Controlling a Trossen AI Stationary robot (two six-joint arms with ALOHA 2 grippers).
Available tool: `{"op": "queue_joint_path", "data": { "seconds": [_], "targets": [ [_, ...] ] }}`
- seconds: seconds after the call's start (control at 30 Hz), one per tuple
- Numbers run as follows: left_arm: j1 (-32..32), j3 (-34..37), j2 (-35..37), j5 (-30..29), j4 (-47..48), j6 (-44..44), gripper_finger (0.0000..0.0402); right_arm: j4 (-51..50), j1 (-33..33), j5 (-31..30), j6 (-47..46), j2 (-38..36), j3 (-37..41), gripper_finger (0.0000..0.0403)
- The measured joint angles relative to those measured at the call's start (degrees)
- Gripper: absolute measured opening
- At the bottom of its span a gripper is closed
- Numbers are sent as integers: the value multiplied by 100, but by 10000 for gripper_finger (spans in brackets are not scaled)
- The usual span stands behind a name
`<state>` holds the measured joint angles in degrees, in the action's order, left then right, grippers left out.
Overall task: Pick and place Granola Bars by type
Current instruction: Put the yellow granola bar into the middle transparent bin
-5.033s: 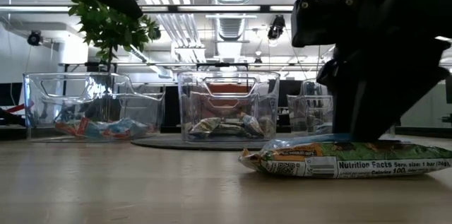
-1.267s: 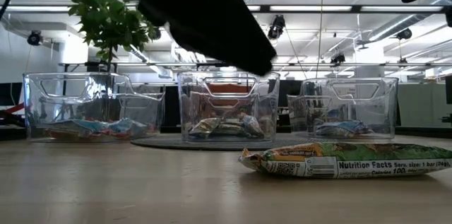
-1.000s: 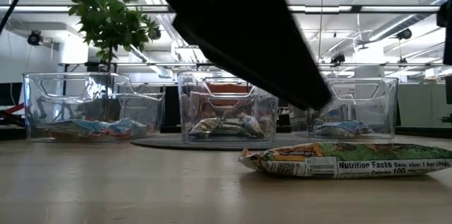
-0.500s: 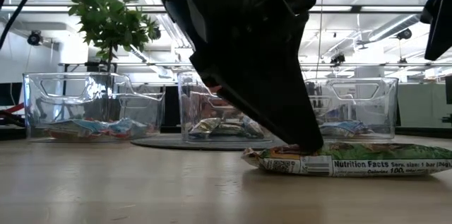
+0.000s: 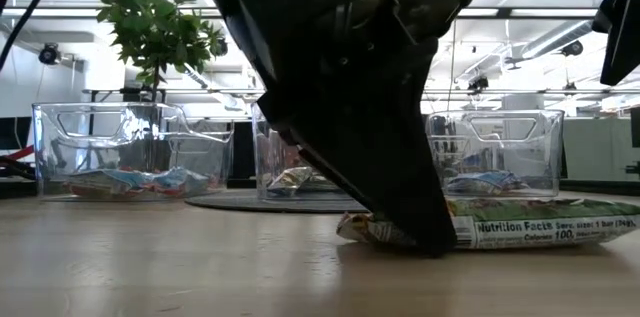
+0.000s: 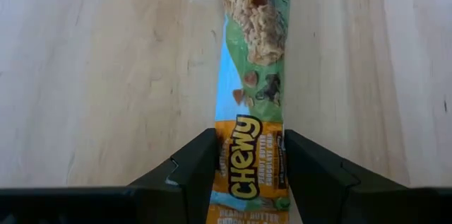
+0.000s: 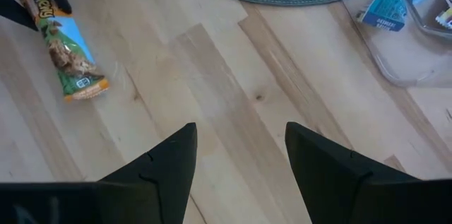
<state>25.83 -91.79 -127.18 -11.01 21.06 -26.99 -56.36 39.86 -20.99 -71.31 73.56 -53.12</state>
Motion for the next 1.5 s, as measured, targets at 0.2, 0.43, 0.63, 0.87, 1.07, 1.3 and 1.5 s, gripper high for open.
{"op": "queue_joint_path", "data": {
  "seconds": [0.2,0.43,0.63,0.87,1.07,1.3,1.5],
  "targets": [
    [-64,15,104,21,52,-335,107,-4,0,-180,-78,-4,0,206],
    [-112,44,329,-94,100,-1490,64,-42,0,-1002,-843,-117,0,206],
    [-93,35,1190,-1528,-144,-2452,62,-92,0,-1770,-1285,-270,0,206],
    [-719,568,2248,-4095,804,-5048,61,-284,-54,-2148,-1499,-330,0,206],
    [-1887,1926,2615,-3142,-568,-5359,61,-319,-55,-2164,-1556,-297,0,206],
    [-2321,2900,2672,-2136,-2219,-5245,67,-323,-48,-2143,-1527,-297,4,206],
    [-2189,2707,2802,-2073,-1764,-5240,132,-322,-48,-2225,-1320,-299,4,206]
  ]
}}
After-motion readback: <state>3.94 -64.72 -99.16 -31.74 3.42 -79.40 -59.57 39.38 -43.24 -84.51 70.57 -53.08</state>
